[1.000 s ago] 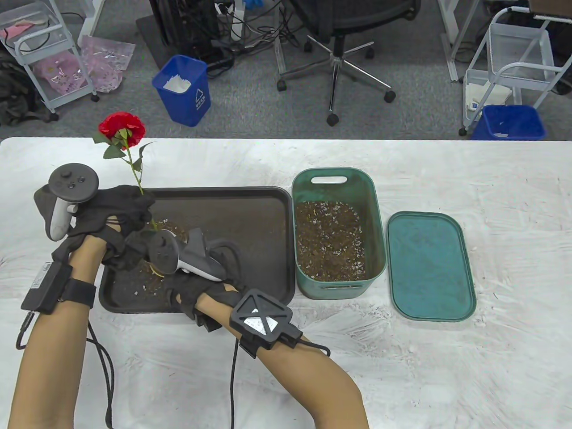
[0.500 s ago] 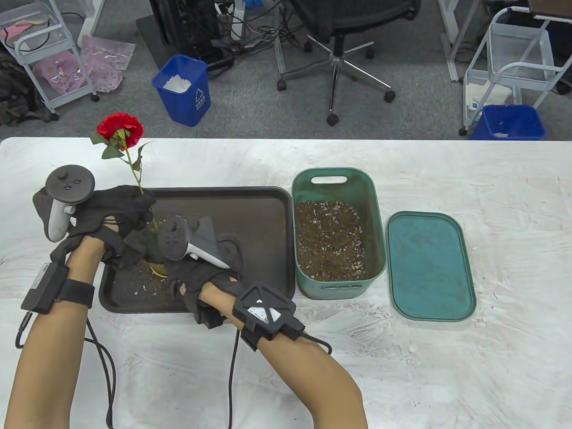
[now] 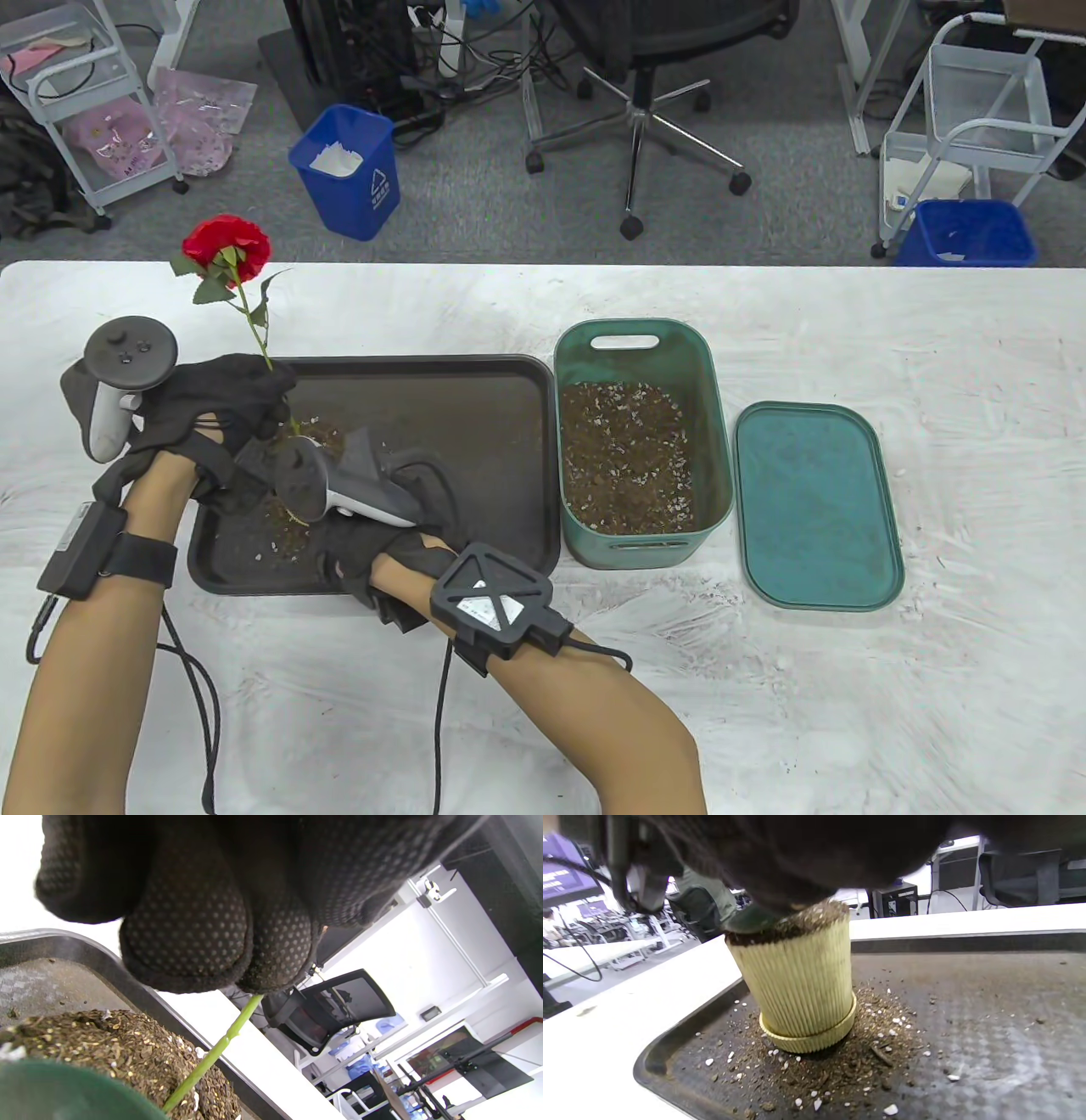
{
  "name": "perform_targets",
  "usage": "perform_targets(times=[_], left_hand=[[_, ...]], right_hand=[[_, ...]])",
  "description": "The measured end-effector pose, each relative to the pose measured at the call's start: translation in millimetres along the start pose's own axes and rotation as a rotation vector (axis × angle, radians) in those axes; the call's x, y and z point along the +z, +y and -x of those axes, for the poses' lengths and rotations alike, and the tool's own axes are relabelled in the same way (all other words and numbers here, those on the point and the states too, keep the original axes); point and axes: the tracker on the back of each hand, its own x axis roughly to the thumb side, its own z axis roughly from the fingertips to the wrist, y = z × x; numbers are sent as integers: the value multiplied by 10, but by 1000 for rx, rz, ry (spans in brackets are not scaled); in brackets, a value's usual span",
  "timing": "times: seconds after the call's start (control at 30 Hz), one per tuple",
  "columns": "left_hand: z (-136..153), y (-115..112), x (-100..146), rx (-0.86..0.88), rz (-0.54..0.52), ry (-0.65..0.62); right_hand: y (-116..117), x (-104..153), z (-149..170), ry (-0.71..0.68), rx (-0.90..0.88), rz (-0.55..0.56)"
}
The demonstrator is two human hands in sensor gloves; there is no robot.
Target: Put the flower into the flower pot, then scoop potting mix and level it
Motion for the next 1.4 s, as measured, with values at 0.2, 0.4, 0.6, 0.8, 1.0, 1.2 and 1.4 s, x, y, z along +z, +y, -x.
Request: perform_targets(times=[0.2, 0.4, 0.6, 0.8, 1.0, 1.2, 1.4], left_hand=[[1, 15, 90, 8, 27, -69], [-85, 54, 197, -85, 71, -179], [-92, 40, 206, -97, 85, -196], [-61, -1, 207, -57, 67, -194], [-47, -8, 196, -39, 67, -187], [-45, 7, 208, -56, 62, -182], [-36, -4, 195, -38, 50, -162]], right_hand=[[-452, -29, 343, 87, -44, 89], [-259, -456, 377, -38, -48, 12], [-138, -682, 501, -86, -96, -122], [-39, -729, 481, -56, -8, -206], [15, -585, 454, -51, -5, -162], [-119, -388, 529, -40, -136, 12], [-7, -356, 513, 11, -125, -60]])
